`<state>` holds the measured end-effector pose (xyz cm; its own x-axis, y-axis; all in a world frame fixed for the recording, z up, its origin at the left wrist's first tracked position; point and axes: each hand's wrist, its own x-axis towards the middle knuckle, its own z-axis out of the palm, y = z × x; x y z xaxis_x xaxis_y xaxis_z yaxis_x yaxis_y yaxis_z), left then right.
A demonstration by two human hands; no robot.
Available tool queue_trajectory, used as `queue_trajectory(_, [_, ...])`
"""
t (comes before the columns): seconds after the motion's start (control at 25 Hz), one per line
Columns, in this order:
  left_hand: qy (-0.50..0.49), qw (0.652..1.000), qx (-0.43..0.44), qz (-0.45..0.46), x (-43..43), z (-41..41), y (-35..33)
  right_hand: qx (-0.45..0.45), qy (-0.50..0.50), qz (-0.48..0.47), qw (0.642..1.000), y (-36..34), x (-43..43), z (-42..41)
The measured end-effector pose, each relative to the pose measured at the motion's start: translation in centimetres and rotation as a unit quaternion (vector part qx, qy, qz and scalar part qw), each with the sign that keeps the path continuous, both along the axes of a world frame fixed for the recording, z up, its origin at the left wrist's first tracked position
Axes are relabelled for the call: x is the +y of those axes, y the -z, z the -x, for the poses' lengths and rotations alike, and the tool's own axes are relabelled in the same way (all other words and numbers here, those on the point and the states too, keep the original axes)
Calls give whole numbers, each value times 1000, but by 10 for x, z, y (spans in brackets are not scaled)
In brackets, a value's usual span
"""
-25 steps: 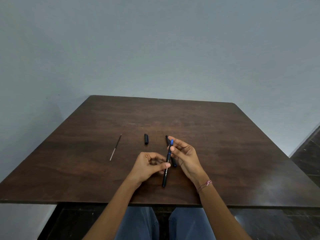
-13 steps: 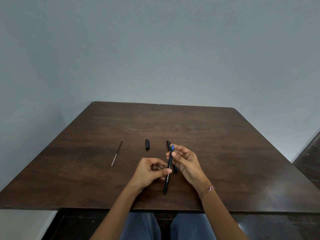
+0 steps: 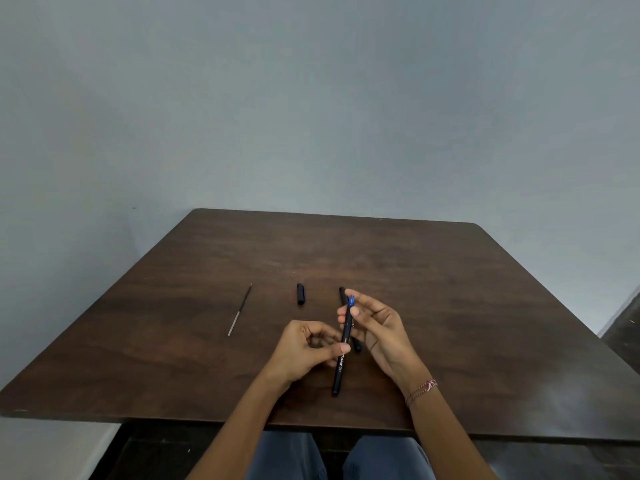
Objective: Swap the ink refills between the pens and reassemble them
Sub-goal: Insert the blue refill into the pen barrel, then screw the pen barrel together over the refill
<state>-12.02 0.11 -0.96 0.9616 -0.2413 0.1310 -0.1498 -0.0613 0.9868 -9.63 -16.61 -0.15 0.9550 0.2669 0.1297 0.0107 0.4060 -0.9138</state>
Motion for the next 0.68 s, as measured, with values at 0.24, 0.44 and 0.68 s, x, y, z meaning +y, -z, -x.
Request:
queue_trajectory(0.24, [1,1000,-7,-10,2,0,3,-2,3,-6,1000,3,-1,2])
queue_trajectory(0.44, [11,1000,-14,-4,2,1,2,-11,12,6,1000,2,0,2])
queue_trajectory(0.68, [13,1000,-6,9,1,-1,5,-18,27,20,999,5,1,-4])
